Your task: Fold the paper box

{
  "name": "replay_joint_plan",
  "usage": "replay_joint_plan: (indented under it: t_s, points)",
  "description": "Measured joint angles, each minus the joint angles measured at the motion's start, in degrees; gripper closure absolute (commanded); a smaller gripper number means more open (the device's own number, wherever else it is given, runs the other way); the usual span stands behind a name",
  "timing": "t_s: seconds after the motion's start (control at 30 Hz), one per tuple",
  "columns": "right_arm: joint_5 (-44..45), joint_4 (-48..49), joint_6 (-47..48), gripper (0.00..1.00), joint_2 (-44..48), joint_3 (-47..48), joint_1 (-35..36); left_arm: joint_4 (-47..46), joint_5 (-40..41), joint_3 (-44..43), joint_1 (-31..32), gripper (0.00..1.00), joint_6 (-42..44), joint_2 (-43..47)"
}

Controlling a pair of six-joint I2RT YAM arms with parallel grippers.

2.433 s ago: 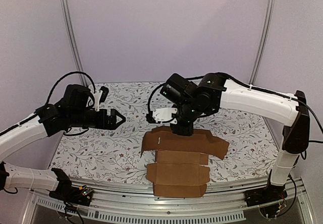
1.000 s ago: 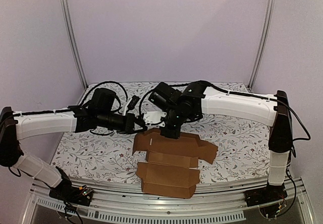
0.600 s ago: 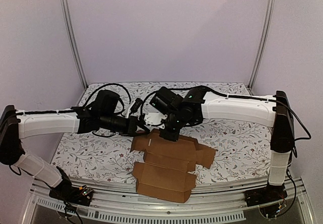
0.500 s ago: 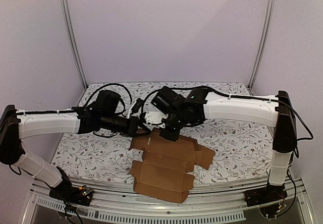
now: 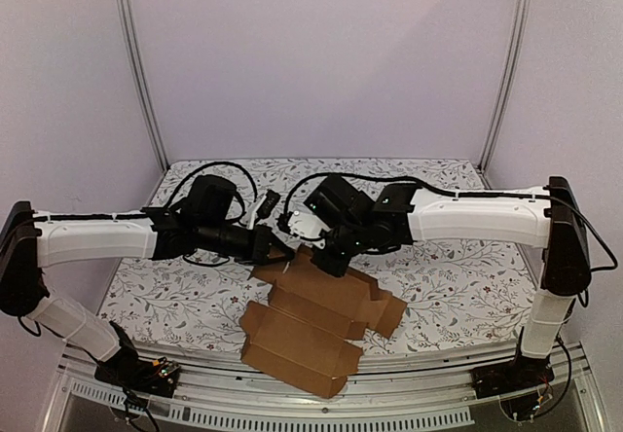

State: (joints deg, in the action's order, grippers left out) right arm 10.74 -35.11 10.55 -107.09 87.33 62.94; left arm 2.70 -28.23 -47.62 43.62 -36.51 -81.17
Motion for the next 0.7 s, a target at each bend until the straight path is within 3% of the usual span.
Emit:
replay_joint_plan:
  t_s: [0.3,0.7]
  points:
    - [0.2,3.5,-2.7,1.0,2.2,-3.8,0.0,3.2,3.3,-1.8,0.3,1.0,0.1,1.2]
    - [6.0,7.1,-3.1,1.0,3.8,-7.8,0.6,15.5,11.2,-2.6,0.3,1.0,2.2,12.4]
